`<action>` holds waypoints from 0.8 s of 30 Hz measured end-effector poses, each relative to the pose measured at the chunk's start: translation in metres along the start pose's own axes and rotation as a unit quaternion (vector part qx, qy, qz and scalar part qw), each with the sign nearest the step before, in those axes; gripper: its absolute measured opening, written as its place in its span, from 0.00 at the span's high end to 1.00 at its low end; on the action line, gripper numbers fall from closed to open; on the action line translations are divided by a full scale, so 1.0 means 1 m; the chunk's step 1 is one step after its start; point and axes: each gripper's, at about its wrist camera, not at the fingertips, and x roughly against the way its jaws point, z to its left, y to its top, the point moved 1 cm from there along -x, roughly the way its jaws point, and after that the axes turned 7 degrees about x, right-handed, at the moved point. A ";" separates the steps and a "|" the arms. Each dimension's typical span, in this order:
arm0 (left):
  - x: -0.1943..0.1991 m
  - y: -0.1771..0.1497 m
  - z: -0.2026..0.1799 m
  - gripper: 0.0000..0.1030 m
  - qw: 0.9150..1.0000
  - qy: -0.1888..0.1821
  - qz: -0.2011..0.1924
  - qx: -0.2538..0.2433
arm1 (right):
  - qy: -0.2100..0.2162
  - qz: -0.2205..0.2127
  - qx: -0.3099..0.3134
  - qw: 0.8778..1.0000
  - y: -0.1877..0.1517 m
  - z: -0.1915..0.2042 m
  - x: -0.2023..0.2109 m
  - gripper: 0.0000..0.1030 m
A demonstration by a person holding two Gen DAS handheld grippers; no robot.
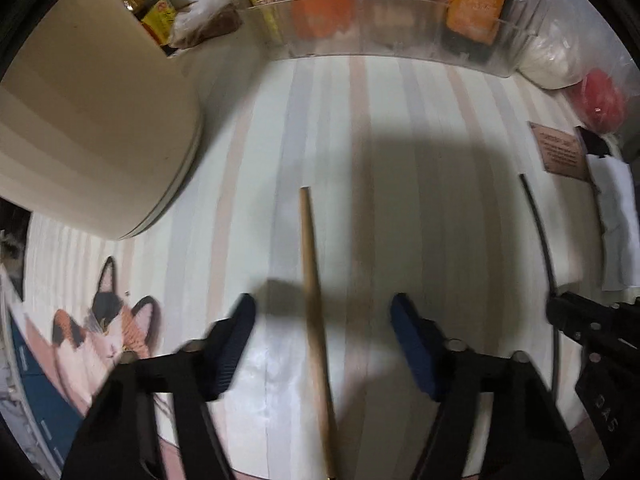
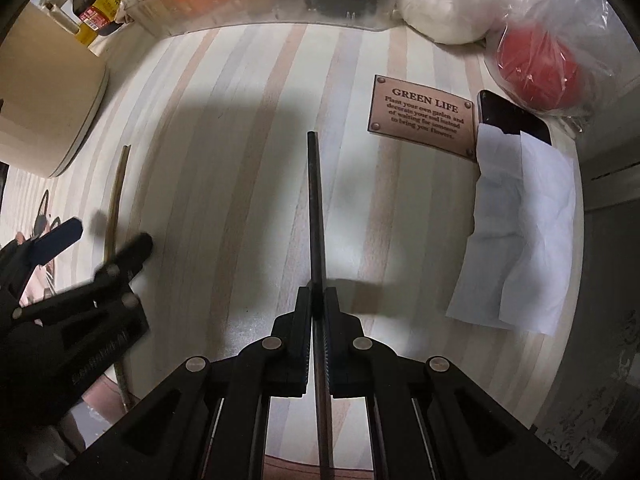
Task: Organize utensils
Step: 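Grasp the last wooden chopstick with the left tool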
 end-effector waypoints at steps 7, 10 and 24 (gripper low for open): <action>-0.004 -0.017 0.071 0.95 0.997 -0.004 0.034 0.072 | 0.014 0.015 0.011 1.000 0.000 0.012 0.005 0.94; -0.003 -0.036 0.115 0.95 0.991 0.011 0.047 0.124 | 0.042 0.027 0.037 0.998 0.010 0.041 0.004 0.95; -0.004 -0.067 0.164 0.95 0.986 0.018 0.040 0.160 | 0.016 0.037 0.102 0.994 0.005 0.095 0.015 0.94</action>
